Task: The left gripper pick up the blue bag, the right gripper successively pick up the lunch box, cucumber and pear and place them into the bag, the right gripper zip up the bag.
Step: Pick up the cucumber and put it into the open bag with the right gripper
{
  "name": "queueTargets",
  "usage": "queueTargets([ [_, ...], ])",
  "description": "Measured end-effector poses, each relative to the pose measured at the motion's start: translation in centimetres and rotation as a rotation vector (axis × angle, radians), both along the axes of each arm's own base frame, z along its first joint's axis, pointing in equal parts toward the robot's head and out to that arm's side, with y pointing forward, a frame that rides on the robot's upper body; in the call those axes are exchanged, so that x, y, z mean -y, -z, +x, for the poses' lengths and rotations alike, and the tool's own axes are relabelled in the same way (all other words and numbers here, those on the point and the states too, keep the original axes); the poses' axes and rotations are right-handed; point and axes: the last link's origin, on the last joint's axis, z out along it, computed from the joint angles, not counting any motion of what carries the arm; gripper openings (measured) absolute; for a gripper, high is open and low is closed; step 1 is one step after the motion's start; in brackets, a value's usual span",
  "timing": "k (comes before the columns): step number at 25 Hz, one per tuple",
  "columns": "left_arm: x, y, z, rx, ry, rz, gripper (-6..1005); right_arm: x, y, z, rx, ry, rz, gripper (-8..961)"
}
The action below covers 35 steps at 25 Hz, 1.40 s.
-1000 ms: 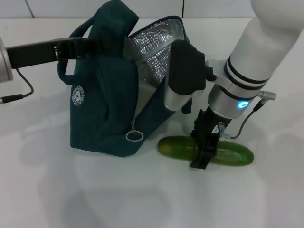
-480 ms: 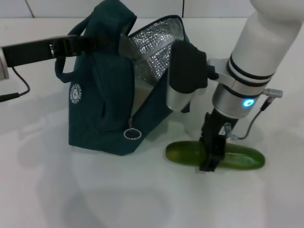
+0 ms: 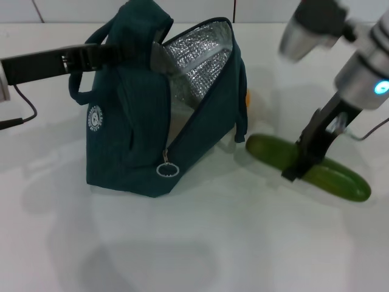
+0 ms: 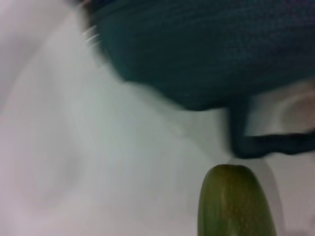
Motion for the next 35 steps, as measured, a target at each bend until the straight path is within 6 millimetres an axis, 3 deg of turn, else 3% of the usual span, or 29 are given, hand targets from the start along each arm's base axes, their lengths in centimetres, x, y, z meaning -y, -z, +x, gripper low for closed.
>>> queueTargets([
  [11,0.0,0.1,0.1,-0.002,0.005,-0.004,40,-3.3,-8.7,2.5,-0.275,0.153,0.333,681],
  [14,0.0,0.2,0.1,-0.002,0.006,-0.007,39,-3.4,-10.1,1.9,-0.375,0.122,0.404,686],
  [19,0.1,0.2,0.2,0.001,0.009,-0.011,39,-2.2,-12.1,-0.9,-0.666,-0.055,0.442,696],
  [27,0.0,0.2,0.5,0.010,0.018,-0.009,40,0.1,-11.4,-4.8,-0.929,-0.430,0.388,711],
  [35,-0.5,0.1,1.2,0.012,0.036,-0.005,40,-1.8,-8.4,-5.2,-1.048,-0.532,0.433,726],
])
